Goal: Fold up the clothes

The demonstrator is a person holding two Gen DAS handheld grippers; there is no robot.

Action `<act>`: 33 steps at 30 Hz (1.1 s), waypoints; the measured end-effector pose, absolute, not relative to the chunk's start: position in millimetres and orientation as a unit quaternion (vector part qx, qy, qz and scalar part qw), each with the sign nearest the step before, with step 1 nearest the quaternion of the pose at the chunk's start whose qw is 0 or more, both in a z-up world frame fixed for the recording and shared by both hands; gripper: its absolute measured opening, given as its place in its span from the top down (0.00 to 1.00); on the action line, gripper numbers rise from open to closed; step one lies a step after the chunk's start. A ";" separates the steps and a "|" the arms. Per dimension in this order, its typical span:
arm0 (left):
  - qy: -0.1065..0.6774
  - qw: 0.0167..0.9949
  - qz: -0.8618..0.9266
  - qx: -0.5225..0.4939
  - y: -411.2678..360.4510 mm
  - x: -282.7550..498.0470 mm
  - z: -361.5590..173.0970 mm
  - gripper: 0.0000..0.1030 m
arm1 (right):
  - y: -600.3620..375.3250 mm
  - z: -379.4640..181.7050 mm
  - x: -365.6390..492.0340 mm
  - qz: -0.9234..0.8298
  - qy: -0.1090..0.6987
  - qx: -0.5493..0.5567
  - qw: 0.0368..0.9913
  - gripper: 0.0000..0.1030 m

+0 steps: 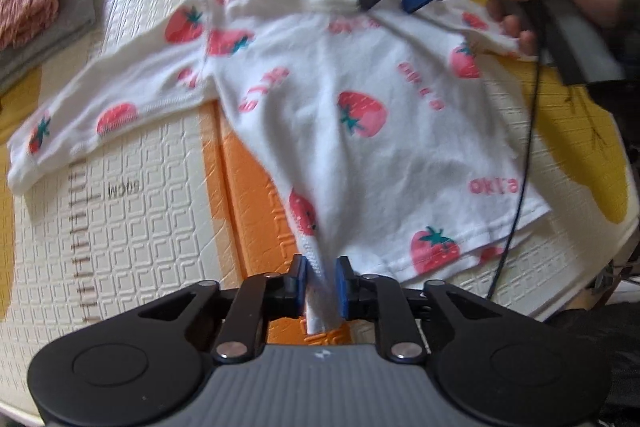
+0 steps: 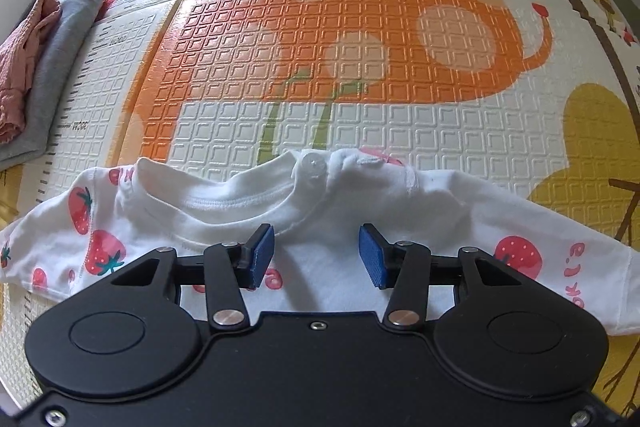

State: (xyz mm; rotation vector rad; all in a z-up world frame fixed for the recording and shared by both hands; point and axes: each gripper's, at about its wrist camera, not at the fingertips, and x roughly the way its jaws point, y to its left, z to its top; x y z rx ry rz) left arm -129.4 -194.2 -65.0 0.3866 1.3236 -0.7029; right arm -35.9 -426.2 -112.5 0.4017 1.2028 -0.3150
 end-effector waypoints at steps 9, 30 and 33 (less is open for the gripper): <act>0.556 0.717 -0.373 0.198 -205.8 -151.4 -48.9 0.48 | -426.0 -109.0 -43.3 -0.148 0.556 0.196 0.794 0.56; 0.497 0.684 -0.443 0.299 -211.7 -167.9 -80.1 0.81 | -425.8 -108.6 -48.5 -0.155 0.555 0.198 0.793 0.56; 0.485 0.688 -0.451 0.297 -209.0 -168.2 -74.8 0.87 | -426.0 -108.1 -48.4 -0.157 0.553 0.198 0.794 0.56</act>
